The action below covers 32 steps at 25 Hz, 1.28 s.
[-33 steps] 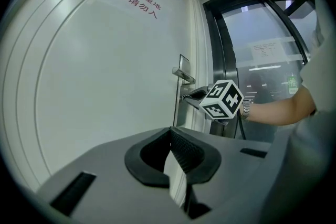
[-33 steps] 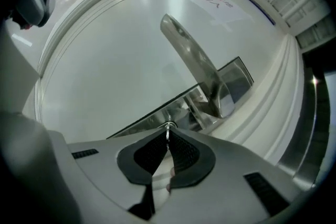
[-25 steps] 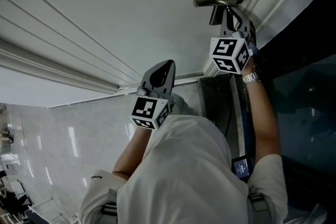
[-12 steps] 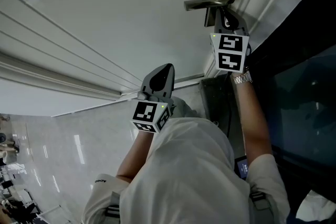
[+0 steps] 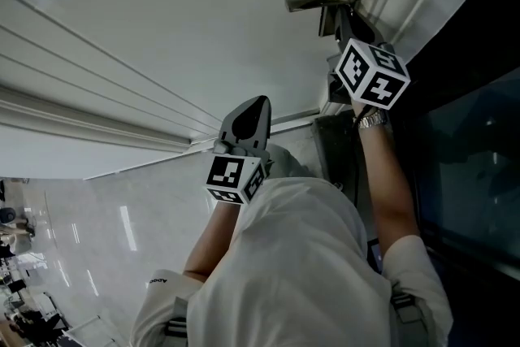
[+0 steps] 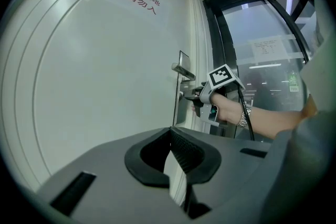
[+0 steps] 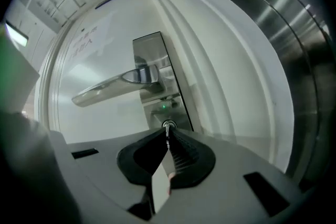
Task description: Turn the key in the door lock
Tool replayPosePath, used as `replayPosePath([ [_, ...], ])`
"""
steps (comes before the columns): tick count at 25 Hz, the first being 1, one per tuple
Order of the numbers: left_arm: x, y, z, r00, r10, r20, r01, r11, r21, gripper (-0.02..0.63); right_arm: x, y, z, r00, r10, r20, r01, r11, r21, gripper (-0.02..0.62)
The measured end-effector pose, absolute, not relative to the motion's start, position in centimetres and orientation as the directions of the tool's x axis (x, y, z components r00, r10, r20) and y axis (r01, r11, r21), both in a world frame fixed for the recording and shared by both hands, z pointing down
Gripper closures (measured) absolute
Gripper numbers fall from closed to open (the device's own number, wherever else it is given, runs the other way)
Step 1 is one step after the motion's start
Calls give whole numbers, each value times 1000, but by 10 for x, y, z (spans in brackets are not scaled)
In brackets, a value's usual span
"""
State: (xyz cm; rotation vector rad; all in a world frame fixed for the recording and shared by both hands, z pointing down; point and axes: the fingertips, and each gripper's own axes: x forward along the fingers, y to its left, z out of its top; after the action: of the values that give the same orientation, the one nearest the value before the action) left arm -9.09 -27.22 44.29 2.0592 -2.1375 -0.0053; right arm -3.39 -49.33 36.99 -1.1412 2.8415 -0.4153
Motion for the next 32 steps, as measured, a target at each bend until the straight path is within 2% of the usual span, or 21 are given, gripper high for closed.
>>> replayPosePath([
  [7, -95, -272, 441, -40, -992, 117, -992, 53, 115, 597, -32, -495, 374, -782, -621, 43, -499, 584, -640, 583],
  [14, -103, -267, 438, -68, -991, 116, -990, 82, 117, 597, -31, -496, 375, -793, -609, 18, -308, 375, -874, 581],
  [22, -96, -262, 443, -87, -989, 120, -988, 101, 119, 597, -21, -494, 377, -790, -613, -5, -159, 212, -964, 575],
  [27, -104, -263, 444, -97, -987, 128, -986, 114, 125, 597, -25, -495, 375, -812, -583, -18, -214, 326, -921, 571],
  [30, -107, -269, 442, -94, -987, 128, -986, 110, 122, 597, -27, -496, 378, -829, -560, 7, -263, 378, -888, 527],
  [32, -107, -273, 442, -86, -988, 130, -987, 102, 124, 597, -26, -495, 377, -834, -552, 18, -285, 401, -870, 525],
])
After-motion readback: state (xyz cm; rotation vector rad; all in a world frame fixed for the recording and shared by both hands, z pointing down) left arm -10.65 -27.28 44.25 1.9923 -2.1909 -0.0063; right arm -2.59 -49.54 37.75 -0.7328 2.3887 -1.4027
